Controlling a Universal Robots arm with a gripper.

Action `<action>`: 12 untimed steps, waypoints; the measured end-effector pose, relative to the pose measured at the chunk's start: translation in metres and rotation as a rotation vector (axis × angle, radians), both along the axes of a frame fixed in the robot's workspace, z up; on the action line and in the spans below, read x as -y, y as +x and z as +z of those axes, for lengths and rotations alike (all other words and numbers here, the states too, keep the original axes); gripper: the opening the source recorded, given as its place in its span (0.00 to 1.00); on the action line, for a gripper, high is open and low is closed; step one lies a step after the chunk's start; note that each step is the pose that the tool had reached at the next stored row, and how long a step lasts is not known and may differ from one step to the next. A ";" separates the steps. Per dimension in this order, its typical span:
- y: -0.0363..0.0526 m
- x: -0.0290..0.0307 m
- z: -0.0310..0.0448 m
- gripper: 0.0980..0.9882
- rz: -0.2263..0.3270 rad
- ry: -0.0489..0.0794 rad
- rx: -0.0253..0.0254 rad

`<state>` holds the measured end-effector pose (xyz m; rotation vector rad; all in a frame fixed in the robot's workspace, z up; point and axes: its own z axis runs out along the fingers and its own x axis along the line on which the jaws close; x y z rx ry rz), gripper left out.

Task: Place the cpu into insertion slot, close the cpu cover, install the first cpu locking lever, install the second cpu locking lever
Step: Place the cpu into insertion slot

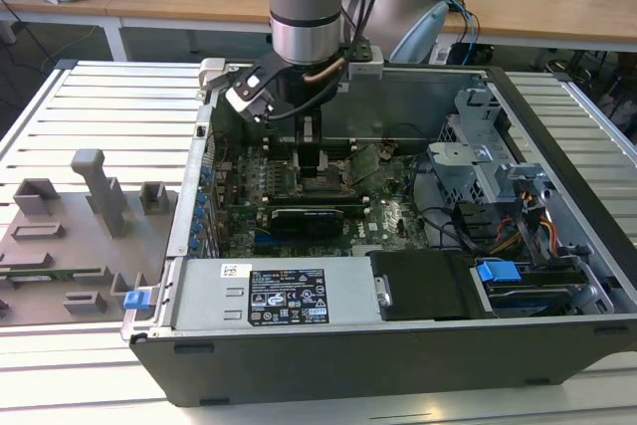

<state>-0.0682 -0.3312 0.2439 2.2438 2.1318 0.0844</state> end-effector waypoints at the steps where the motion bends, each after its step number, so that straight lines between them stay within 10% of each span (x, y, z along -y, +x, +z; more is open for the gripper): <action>1: -0.0005 -0.0003 -0.0005 0.50 0.000 0.000 0.0000; 12: 0.0080 -0.0046 -0.0092 0.50 0.020 0.000 0.0000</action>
